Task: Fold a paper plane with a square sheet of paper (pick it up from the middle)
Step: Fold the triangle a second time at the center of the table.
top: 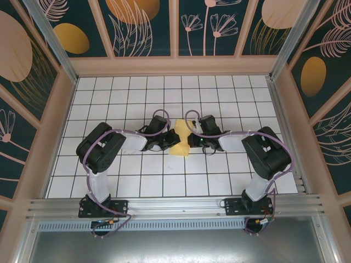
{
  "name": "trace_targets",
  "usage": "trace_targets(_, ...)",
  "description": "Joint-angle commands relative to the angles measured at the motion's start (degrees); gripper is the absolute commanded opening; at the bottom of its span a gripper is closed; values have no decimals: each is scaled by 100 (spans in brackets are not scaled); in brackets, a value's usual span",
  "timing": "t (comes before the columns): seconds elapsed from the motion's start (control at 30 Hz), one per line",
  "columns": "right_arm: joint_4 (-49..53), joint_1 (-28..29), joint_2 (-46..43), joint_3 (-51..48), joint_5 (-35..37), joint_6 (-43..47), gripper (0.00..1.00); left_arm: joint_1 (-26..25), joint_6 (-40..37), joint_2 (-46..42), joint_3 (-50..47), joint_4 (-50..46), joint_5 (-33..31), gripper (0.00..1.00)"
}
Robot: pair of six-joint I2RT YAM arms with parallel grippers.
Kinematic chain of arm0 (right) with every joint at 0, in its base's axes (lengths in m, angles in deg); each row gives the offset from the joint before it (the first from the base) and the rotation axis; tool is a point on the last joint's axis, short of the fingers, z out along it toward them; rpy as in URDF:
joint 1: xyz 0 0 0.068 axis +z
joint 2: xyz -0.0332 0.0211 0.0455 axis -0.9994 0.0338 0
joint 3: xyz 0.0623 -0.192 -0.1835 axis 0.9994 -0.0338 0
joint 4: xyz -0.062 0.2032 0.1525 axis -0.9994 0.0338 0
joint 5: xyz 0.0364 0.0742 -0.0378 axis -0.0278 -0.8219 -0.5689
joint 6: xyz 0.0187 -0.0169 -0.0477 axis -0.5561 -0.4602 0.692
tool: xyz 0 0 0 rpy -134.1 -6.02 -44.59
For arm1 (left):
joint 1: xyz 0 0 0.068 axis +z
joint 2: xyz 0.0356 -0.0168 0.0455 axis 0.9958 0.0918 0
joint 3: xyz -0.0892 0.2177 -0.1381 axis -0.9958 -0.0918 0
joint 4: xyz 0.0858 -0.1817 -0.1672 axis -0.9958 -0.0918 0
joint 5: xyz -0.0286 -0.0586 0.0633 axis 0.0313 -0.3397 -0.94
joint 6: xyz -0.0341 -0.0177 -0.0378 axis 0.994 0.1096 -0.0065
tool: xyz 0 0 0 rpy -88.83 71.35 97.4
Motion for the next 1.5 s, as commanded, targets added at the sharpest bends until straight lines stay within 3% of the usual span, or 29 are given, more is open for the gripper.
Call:
trace_targets(0.0,234,-24,-87,149,57,41,1,25,-163,176,-98,-341,-157,0)
trace_targets(0.23,666,-48,-985,262,346,-159,20,25,-210,185,-157,-372,-199,0)
trace_targets(0.33,613,-50,-1340,109,-20,-388,23,25,-232,176,-139,-402,-214,0)
trace_targets(0.53,-6,36,-1224,-194,-1280,-998,7,25,-224,145,-156,-359,-197,0)
trace_targets(0.67,10,224,-1023,-214,-1224,-1106,2,25,-227,153,-139,-347,-180,0)
trace_targets(1.0,272,481,-362,176,-1169,-983,1,25,-207,175,-139,-287,-143,0)
trace_targets(1.47,752,584,151,337,-483,-847,0,25,-211,148,-148,-294,-127,0)
